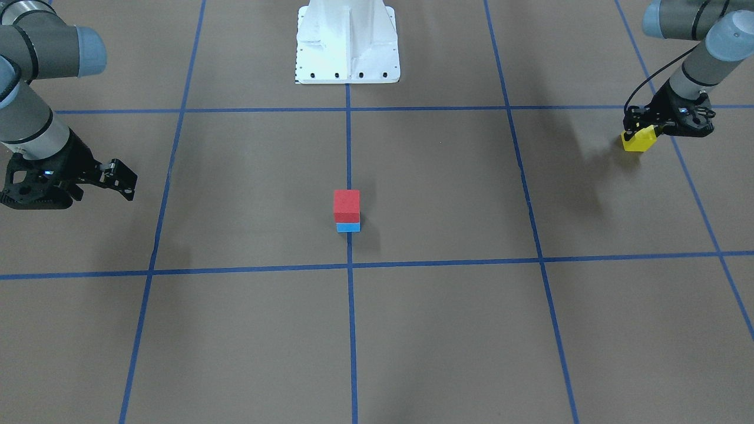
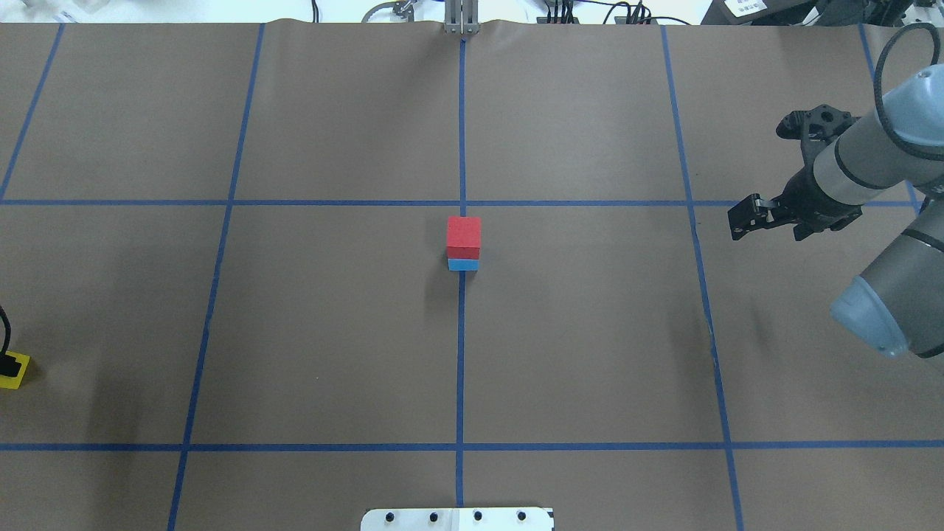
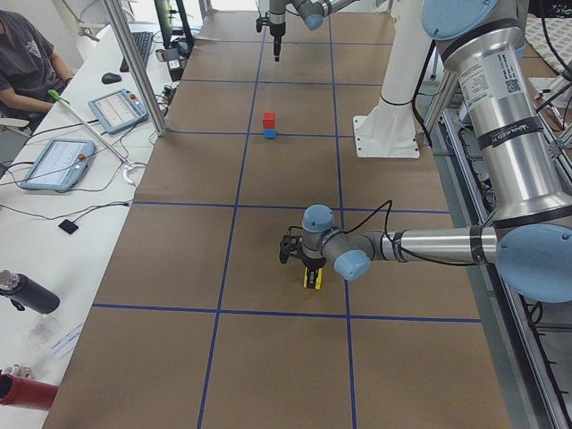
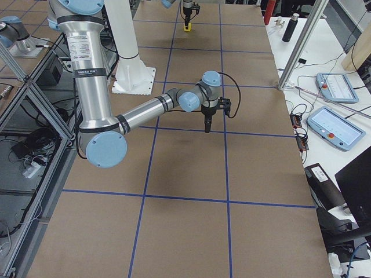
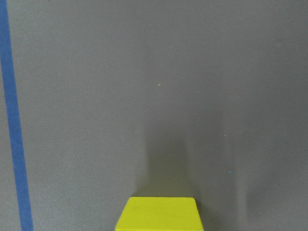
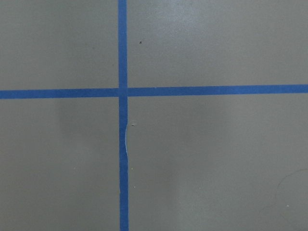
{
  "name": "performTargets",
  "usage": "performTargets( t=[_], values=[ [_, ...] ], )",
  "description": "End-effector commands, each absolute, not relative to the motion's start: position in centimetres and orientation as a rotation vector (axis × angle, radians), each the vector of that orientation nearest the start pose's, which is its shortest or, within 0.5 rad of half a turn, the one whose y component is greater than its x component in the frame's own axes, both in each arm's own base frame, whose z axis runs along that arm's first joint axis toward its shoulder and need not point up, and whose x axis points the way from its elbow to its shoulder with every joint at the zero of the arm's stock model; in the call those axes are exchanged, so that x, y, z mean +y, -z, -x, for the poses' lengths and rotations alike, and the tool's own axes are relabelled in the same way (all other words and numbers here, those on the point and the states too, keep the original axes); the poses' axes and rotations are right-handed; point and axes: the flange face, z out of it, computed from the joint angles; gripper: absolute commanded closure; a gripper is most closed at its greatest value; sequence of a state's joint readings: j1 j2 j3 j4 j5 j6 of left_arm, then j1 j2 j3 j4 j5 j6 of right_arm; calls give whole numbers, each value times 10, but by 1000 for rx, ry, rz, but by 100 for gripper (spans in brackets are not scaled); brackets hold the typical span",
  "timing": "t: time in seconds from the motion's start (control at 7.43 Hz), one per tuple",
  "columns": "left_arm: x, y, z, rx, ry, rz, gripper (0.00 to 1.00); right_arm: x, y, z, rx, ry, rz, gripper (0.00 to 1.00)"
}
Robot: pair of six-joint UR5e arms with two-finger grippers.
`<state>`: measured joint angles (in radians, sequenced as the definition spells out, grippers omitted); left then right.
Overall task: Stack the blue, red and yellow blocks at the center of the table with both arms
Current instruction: 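Move the left gripper down onto the yellow cube and close on it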
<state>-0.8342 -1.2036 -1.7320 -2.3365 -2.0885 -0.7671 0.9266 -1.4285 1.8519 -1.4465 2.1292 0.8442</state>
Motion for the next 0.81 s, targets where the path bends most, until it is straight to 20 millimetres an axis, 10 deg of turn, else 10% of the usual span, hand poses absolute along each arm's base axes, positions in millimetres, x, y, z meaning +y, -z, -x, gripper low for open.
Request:
performTargets(
  t=[0.0,0.13,0.67],
  values=[
    [-322,-646,-186,806,-136,-14,100,-486,-442,264,-761,-37,-24,1],
    [-328,-610,-192,834,-135,-4,100,-486,-442,264,-761,-37,-24,1],
    [-438,-306,-295,871,-51,-9,100,-492,-437,260,-766,-27,-43,1]
  ],
)
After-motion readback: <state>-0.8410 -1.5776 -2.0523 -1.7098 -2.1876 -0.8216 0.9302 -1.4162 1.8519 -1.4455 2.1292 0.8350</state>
